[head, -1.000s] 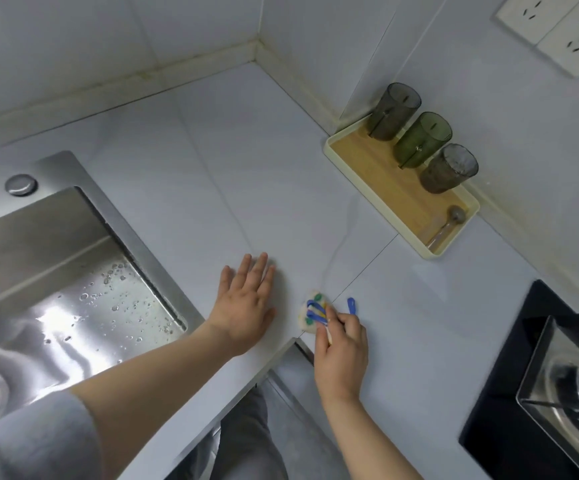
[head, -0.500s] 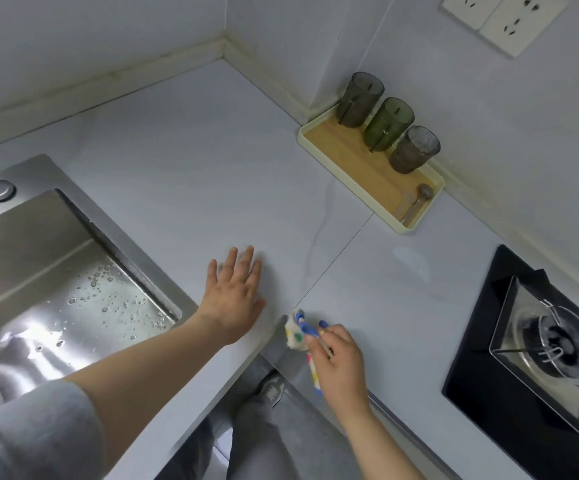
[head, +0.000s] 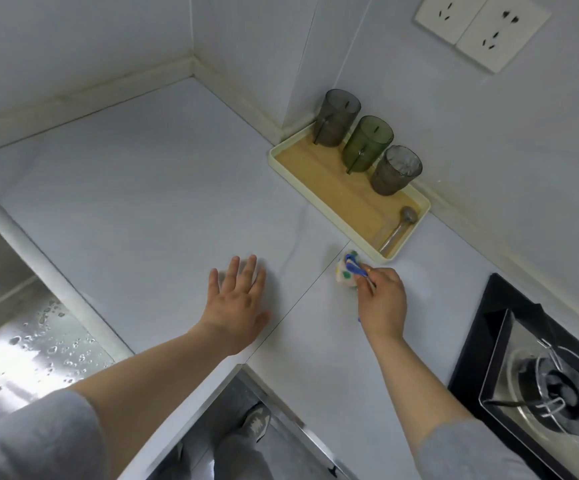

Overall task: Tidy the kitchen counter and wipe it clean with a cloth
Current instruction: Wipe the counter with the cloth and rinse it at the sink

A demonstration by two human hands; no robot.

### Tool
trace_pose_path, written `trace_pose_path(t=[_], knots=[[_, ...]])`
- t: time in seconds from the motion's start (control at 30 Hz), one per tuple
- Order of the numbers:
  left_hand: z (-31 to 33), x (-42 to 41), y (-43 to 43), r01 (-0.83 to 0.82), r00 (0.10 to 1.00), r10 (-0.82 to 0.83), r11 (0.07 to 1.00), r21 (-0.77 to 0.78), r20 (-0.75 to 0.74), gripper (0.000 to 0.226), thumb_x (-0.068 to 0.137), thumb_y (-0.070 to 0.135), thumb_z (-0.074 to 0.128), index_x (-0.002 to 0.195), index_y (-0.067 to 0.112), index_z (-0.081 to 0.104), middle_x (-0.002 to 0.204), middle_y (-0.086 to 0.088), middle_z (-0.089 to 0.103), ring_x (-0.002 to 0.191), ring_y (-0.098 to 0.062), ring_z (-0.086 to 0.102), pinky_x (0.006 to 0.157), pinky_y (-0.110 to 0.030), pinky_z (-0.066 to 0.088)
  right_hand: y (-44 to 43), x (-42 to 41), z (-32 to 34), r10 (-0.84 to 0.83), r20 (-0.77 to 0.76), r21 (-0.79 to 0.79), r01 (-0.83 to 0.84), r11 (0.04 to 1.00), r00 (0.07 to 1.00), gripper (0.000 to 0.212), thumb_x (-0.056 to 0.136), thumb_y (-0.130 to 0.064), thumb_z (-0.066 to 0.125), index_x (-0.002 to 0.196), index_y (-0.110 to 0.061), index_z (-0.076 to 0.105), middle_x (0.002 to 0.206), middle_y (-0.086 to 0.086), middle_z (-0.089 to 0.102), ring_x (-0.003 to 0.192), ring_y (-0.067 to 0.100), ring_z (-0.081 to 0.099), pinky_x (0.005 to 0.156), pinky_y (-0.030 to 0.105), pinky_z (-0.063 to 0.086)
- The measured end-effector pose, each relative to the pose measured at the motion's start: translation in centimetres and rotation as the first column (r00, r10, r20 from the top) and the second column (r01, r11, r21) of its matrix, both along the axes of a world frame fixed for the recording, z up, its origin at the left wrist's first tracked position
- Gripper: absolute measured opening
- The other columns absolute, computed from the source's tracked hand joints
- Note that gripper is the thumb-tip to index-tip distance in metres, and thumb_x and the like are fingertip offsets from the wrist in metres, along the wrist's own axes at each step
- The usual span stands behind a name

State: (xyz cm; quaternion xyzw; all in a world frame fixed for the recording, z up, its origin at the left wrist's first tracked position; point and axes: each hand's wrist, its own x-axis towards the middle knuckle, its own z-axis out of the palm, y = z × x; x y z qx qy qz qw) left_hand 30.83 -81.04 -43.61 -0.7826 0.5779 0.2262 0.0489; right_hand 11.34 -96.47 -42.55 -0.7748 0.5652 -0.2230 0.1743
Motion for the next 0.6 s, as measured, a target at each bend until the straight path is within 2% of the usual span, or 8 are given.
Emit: trace_pose_path(t=[0.17,0.23,0.3,0.37,0.43,0.6], knots=[[-0.9,-0.7,-3.7,-0.031,1.000,0.031,0.999,0.018,-0.001,0.078,0.096,0.060,0.021,0.150,0.020,-0.019,0.156,-0.005,-0.030,0.142,-0.033,-0.028,0.115,-0.056,-0.008,-4.7,0.9,-2.4,0.040,-0.097,-0.059,-0.046,0.997,0.995,0.023,0.089,-0.013,0.062,0.110,-0.009,0.070,0.106,0.005,0.067,0.099,0.027,0.059,0.079,0.030,0.046],[-1.8,-0.9,-4.4,-0.049,0.999,0.049,0.998,0.041,-0.007,0.081,0.091,0.068,0.011,0.149,0.022,-0.022,0.154,-0.003,-0.034,0.141,-0.032,-0.031,0.114,-0.057,-0.011,-5.5,1.1,-3.7,0.024,-0.105,-0.101,-0.035,0.994,0.994,0.023,0.084,-0.011,0.068,0.106,-0.008,0.071,0.104,0.006,0.070,0.098,0.029,0.062,0.080,0.033,0.050],[-2.8,-1.2,-4.5,-0.072,0.997,0.073,0.997,0.034,-0.008,0.086,0.078,0.073,-0.007,0.144,0.024,-0.031,0.150,-0.001,-0.041,0.138,-0.031,-0.037,0.112,-0.057,-0.017,-5.9,1.0,-4.9,0.007,-0.063,-0.163,-0.017,0.986,0.998,0.021,0.078,-0.006,0.073,0.099,-0.005,0.073,0.097,0.008,0.072,0.091,0.032,0.066,0.077,0.036,0.055],[-3.2,-1.3,-4.1,-0.085,0.996,0.085,0.996,0.018,0.001,0.088,0.067,0.072,-0.016,0.137,0.024,-0.038,0.146,0.000,-0.046,0.135,-0.029,-0.041,0.110,-0.057,-0.020,-5.8,1.0,-5.5,0.021,-0.054,-0.270,-0.035,0.962,0.998,0.017,0.079,-0.010,0.068,0.095,-0.004,0.074,0.092,0.008,0.073,0.086,0.029,0.068,0.075,0.036,0.057],[-3.4,-1.5,-4.1,-0.091,0.996,0.091,0.996,0.016,-0.002,0.087,0.066,0.072,-0.018,0.134,0.023,-0.041,0.143,0.001,-0.049,0.134,-0.029,-0.042,0.109,-0.057,-0.021,-5.6,1.0,-6.0,0.036,-0.072,-0.336,-0.058,0.940,0.997,0.025,0.083,-0.020,0.057,0.095,-0.005,0.074,0.092,0.007,0.073,0.085,0.026,0.069,0.073,0.035,0.058],[-3.5,-1.4,-4.1,-0.089,0.996,0.089,0.996,0.007,-0.021,0.087,0.067,0.073,-0.018,0.135,0.023,-0.040,0.141,0.001,-0.051,0.134,-0.030,-0.042,0.108,-0.056,-0.022,-4.3,1.6,-6.6,-0.025,0.012,-0.205,0.026,0.978,1.000,0.024,0.078,-0.004,0.074,0.102,-0.005,0.073,0.101,0.009,0.073,0.094,0.027,0.069,0.075,0.037,0.057]])
